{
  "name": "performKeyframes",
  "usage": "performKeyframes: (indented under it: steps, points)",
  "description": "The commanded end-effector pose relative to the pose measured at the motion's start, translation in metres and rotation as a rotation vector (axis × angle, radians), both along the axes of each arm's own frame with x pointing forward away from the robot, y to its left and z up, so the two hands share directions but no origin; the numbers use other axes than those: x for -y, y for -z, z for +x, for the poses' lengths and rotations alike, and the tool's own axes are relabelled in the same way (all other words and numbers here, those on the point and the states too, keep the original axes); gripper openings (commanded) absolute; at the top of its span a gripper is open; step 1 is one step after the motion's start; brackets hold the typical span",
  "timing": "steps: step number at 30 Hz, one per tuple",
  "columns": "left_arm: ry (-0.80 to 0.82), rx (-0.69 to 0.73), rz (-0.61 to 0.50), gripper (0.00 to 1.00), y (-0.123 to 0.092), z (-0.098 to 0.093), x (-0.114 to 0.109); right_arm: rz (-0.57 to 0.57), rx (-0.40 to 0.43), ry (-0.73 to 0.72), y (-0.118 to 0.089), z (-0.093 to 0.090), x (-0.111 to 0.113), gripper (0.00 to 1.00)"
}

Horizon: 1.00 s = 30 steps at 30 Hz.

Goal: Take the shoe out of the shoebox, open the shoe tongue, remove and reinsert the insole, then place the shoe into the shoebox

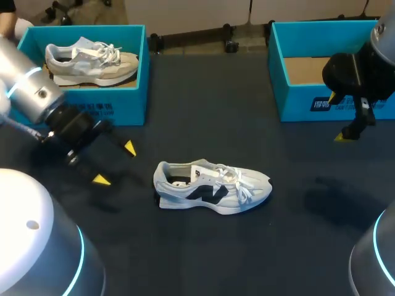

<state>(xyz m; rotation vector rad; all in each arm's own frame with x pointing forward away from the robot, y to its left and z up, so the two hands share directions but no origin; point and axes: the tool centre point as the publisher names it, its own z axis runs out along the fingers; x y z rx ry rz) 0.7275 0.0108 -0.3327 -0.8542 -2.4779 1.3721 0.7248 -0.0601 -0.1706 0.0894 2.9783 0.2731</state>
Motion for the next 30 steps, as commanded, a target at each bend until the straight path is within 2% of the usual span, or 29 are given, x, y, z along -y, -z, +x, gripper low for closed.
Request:
performKeyframes:
  steps: [1,14,30]
  points:
    - [-0.116,0.016,-0.031,1.0,0.009,-0.009,-0.007,-0.003,-0.002,0.001,0.001,0.002,-0.001,1.0]
    - [-0.356,-0.001,-0.068,1.0,0.033,-0.016,-0.037,-0.003,-0.002,0.001,0.001,0.002,-0.001,1.0]
    - [-0.356,-0.001,-0.068,1.0,0.033,-0.016,-0.037,-0.003,-0.002,0.001,0.001,0.002,-0.001,1.0]
